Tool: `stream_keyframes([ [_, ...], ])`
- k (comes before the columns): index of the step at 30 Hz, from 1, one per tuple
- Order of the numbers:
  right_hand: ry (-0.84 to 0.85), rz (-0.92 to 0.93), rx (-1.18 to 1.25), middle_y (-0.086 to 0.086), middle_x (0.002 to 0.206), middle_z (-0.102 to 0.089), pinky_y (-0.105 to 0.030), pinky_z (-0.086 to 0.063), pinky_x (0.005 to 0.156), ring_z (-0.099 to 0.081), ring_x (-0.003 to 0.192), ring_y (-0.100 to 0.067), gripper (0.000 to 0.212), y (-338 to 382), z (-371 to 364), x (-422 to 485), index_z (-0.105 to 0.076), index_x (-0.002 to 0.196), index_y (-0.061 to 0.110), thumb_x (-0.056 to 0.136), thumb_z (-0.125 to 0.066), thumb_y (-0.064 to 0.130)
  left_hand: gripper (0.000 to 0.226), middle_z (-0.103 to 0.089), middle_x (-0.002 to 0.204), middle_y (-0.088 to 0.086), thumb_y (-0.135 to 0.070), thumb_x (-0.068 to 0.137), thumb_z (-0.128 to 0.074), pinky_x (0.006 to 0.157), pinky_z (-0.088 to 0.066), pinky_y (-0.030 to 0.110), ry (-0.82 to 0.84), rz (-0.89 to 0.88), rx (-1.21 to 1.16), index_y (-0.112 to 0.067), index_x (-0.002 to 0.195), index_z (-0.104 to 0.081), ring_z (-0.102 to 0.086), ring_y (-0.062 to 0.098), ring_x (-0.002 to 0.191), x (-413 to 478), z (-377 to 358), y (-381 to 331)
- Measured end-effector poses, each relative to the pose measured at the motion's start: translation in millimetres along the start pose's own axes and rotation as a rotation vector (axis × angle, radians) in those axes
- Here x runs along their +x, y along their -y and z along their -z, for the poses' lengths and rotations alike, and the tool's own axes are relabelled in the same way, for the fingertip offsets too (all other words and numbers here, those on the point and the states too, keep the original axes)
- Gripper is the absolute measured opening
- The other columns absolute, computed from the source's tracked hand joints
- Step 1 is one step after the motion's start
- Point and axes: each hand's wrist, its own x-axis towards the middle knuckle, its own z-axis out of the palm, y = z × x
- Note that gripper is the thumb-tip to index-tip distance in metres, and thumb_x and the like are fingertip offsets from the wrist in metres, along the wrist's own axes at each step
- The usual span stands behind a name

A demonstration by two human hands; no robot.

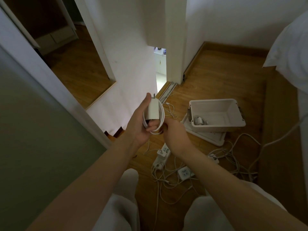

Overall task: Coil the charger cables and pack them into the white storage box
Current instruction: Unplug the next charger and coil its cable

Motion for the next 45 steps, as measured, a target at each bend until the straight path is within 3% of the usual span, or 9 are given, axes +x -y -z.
stream_keyframes([
  [5, -0.072, 0.06, 0.144, -0.008, 0.084, -0.07, -0.024, -0.054, 0.059, -0.053, 0.058, -0.006, 0.031, -5, -3, 1, -0.072, 0.097, 0.008, 0.096, -0.043, 0.002, 0.047, -0.05, 0.064, 0.004, -0.051, 0.081, -0.053, 0.033, -0.032, 0.013, -0.001, 0.022, -0.012, -0.011, 0.105, -0.051, -0.04, 0.006, 0.037, 1, 5, -4],
  [9, -0.102, 0.049, 0.345, -0.008, 0.083, -0.071, -0.034, -0.056, 0.059, -0.052, 0.056, -0.007, 0.025, -6, -2, 0, -0.075, 0.095, 0.014, 0.094, -0.051, 0.006, 0.047, -0.052, 0.068, 0.005, -0.058, 0.079, -0.055, 0.056, -0.033, 0.019, -0.017, 0.083, 0.025, -0.013, 0.084, -0.069, -0.037, 0.011, 0.06, 2, 8, -5],
  [17, -0.131, -0.061, 0.515, -0.01, 0.078, -0.071, -0.034, -0.058, 0.064, -0.06, 0.064, -0.022, 0.022, -2, 0, -3, -0.072, 0.096, 0.017, 0.089, -0.058, 0.002, 0.043, -0.05, 0.066, 0.004, -0.057, 0.083, -0.056, 0.057, -0.037, 0.021, -0.141, 0.152, 0.156, -0.014, 0.083, -0.059, -0.042, 0.012, 0.058, 5, 9, 1],
  [25, -0.156, -0.155, 0.64, -0.012, 0.09, -0.066, -0.037, -0.057, 0.074, -0.066, 0.081, -0.025, 0.014, 8, -9, -8, -0.045, 0.109, 0.02, 0.097, -0.044, 0.013, 0.07, -0.07, 0.098, 0.008, -0.074, 0.076, -0.048, 0.083, -0.054, 0.036, -0.322, 0.173, 0.481, -0.017, 0.113, -0.063, -0.067, 0.023, 0.091, 10, 21, 6],
  [30, -0.058, -0.057, 0.408, -0.002, 0.083, -0.061, -0.015, -0.051, 0.061, -0.063, 0.074, -0.01, 0.017, 7, -8, -6, -0.051, 0.102, 0.018, 0.089, -0.061, 0.018, 0.056, -0.063, 0.093, 0.001, -0.07, 0.081, -0.042, 0.058, -0.047, 0.025, -0.43, 0.133, 0.64, -0.023, 0.109, -0.058, -0.062, 0.016, 0.084, 7, 18, 12],
  [35, -0.063, -0.105, 0.319, 0.002, 0.08, -0.06, -0.028, -0.057, 0.066, -0.063, 0.073, -0.012, 0.01, 0, -2, 0, -0.056, 0.098, 0.019, 0.089, -0.061, 0.02, 0.072, -0.064, 0.114, 0.012, -0.07, 0.063, -0.056, 0.084, -0.055, 0.038, -0.222, 0.159, 0.595, -0.023, 0.118, -0.06, -0.061, 0.022, 0.105, 1, 21, 9],
  [37, -0.132, -0.089, 0.173, 0.005, 0.093, -0.055, -0.028, -0.055, 0.073, -0.059, 0.082, -0.011, 0.009, -2, 1, 4, -0.059, 0.097, 0.02, 0.089, -0.062, 0.024, 0.057, -0.06, 0.121, 0.018, -0.057, 0.071, -0.063, 0.094, -0.049, 0.043, -0.217, 0.125, 0.537, -0.022, 0.116, -0.06, -0.059, 0.026, 0.108, 3, 23, 11],
  [40, -0.207, 0.008, -0.026, 0.008, 0.102, -0.05, -0.03, -0.049, 0.086, -0.052, 0.096, -0.01, 0.007, 5, 5, 2, -0.062, 0.094, 0.019, 0.087, -0.063, 0.022, 0.05, -0.062, 0.118, 0.013, -0.047, 0.084, -0.059, 0.09, -0.053, 0.038, -0.299, 0.113, 0.507, -0.018, 0.124, -0.056, -0.06, 0.027, 0.109, 10, 29, 16],
  [45, 0.028, 0.213, -0.313, -0.005, 0.112, -0.059, -0.025, -0.043, 0.082, -0.055, 0.102, -0.017, 0.017, 27, 5, -15, -0.058, 0.108, 0.011, 0.095, -0.05, 0.02, 0.059, -0.062, 0.113, 0.008, -0.046, 0.091, -0.05, 0.078, -0.056, 0.031, -0.363, 0.135, 0.44, -0.001, 0.129, -0.048, -0.062, 0.023, 0.108, 18, 30, 21],
])
